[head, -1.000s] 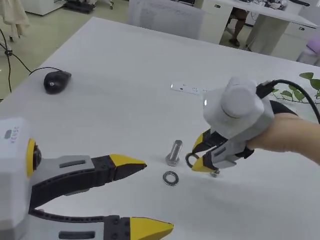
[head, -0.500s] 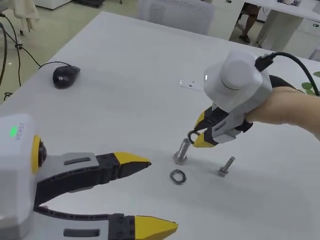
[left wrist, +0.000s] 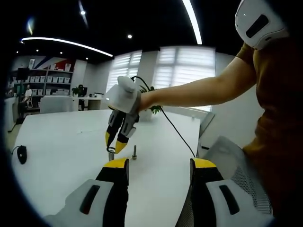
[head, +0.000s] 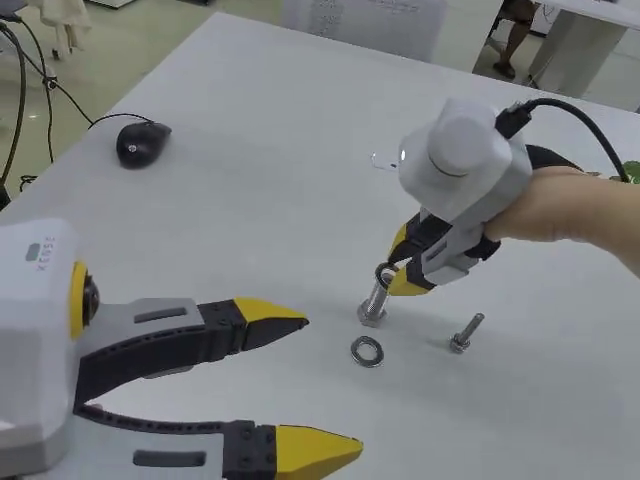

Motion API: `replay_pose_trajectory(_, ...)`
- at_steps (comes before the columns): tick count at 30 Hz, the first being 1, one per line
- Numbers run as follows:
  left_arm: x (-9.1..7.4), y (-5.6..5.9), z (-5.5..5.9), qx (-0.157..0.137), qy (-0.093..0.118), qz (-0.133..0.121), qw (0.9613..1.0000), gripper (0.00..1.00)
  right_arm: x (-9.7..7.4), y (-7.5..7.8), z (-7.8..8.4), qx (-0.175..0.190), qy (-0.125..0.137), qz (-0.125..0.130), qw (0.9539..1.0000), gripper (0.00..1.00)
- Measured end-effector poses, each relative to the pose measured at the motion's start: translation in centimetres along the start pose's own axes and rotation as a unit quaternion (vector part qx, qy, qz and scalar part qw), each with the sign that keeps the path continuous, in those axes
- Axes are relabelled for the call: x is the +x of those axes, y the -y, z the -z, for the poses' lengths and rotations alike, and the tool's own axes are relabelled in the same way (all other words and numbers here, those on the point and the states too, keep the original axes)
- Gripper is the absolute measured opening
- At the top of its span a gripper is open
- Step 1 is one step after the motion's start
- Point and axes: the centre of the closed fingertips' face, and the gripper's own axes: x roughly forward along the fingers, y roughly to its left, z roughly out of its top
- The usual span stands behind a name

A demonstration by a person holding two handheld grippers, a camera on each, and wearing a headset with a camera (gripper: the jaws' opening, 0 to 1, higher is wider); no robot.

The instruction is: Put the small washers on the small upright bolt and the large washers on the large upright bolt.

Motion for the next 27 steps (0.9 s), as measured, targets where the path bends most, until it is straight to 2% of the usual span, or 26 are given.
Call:
replay_pose_trajectory(15, 0.0, 0.1, 0.1, -0.004, 0.000, -0.003, 1.0000, 0.50, 2.0, -0.6, 0.4, -0.001, -0.012, -0.016, 0.9998, 0.22)
replay_pose_trajectory(27, 0.1, -0.4, -0.1, -0.006, 0.002, -0.010, 0.9999, 0.50, 4.1, -0.5, 1.1, -0.001, -0.017, -0.022, 0.9996, 0.22)
